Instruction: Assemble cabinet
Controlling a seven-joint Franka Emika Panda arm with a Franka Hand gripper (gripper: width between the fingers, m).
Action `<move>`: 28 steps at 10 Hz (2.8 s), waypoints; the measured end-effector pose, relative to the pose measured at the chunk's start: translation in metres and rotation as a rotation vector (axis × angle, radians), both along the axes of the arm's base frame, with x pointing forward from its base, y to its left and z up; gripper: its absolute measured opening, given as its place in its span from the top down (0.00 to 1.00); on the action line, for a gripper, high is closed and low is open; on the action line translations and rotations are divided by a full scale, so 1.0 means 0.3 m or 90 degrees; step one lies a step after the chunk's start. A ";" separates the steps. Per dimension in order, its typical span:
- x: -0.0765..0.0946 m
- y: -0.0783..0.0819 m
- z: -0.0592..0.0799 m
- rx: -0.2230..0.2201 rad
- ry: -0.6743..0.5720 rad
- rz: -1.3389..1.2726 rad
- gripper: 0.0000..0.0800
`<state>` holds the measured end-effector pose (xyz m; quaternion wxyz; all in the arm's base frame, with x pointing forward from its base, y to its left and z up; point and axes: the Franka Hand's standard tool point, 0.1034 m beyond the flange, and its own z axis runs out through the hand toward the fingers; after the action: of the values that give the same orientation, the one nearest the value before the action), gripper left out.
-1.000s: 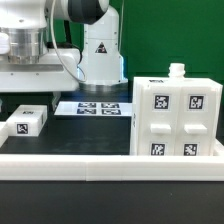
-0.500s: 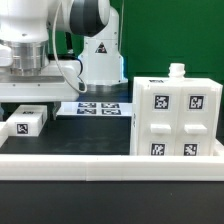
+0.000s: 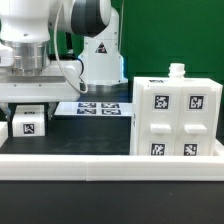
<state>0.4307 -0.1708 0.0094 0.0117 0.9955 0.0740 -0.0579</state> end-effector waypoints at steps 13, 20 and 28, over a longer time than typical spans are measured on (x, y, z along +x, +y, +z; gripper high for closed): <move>0.197 0.359 0.492 0.033 -0.022 -0.067 0.30; 0.481 0.625 0.522 0.003 -0.026 -0.136 0.30; 0.606 0.823 0.592 0.010 -0.041 -0.144 0.30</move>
Offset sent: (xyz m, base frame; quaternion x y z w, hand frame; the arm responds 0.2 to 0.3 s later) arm 0.0000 0.0000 0.0000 0.0000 0.0000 0.0000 1.0000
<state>0.6124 0.0761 0.1871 -0.0003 0.9989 -0.0388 -0.0262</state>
